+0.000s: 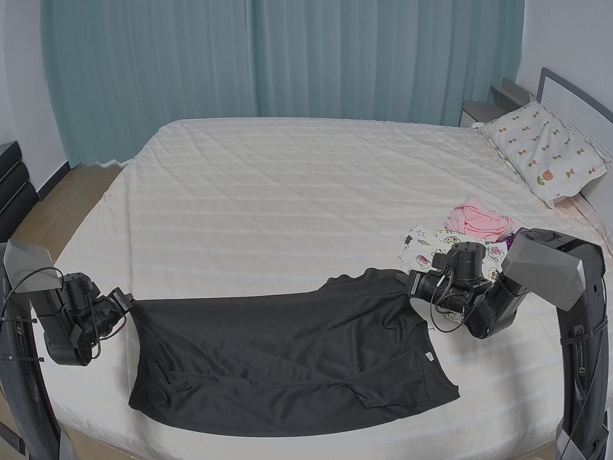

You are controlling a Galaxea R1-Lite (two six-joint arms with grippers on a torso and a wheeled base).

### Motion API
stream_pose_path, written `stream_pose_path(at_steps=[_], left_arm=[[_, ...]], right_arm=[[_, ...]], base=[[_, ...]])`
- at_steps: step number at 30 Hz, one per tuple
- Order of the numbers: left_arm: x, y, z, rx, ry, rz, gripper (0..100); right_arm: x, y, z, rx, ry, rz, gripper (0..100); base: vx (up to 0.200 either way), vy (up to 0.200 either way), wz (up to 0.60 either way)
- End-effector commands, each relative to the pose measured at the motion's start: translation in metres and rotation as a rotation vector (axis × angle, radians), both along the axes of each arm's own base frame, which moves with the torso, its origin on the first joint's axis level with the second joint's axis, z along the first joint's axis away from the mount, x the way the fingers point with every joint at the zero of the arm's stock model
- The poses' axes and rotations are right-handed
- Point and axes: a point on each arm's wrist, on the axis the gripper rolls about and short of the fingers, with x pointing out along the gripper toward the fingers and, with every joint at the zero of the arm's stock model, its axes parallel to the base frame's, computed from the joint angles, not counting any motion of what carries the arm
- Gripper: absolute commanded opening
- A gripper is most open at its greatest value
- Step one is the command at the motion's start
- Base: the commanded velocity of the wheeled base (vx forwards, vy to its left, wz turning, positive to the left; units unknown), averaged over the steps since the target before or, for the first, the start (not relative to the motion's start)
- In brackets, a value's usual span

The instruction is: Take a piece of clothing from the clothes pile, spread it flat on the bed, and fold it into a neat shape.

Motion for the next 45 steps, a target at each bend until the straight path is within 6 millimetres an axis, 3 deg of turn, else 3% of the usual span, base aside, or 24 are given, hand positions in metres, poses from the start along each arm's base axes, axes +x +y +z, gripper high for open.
stream_pose_path(at_steps=[1, 12, 14, 17, 25, 34, 35, 36, 45], left_arm=[[-0.011, -0.003, 0.011, 0.002, -0.001, -0.014, 0], [-0.038, -0.009, 0.004, 0.039, 0.058, -0.052, 0], [-0.059, -0.01, -0.001, 0.068, 0.093, -0.133, 0], [-0.075, -0.014, -0.003, 0.067, 0.11, -0.185, 0], [-0.1, -0.023, -0.014, 0.117, 0.18, -0.245, 0], [-0.12, -0.03, -0.029, 0.123, 0.288, -0.301, 0], [-0.122, -0.031, -0.029, 0.121, 0.296, -0.306, 0], [-0.124, -0.032, -0.029, 0.121, 0.302, -0.311, 100], [-0.129, -0.029, -0.028, 0.11, 0.315, -0.293, 100]], right_arm=[[-0.014, -0.006, 0.009, 0.006, 0.003, 0.014, 0], [-0.045, -0.012, 0.011, -0.005, 0.055, 0.065, 0], [-0.056, -0.014, 0.005, -0.04, 0.077, 0.102, 0], [-0.067, -0.016, 0.0, -0.069, 0.103, 0.117, 0], [-0.097, -0.02, -0.019, -0.148, 0.165, 0.195, 0], [-0.112, -0.021, -0.028, -0.196, 0.208, 0.224, 0], [-0.114, -0.021, -0.03, -0.206, 0.219, 0.229, 100], [-0.116, -0.021, -0.032, -0.209, 0.225, 0.233, 100], [-0.109, -0.027, -0.019, -0.177, 0.19, 0.2, 100]], base=[[0.0, 0.0, 0.0], [0.0, 0.0, 0.0], [0.0, 0.0, 0.0], [0.0, 0.0, 0.0], [0.0, 0.0, 0.0], [0.0, 0.0, 0.0], [0.0, 0.0, 0.0], [0.0, 0.0, 0.0], [0.0, 0.0, 0.0]])
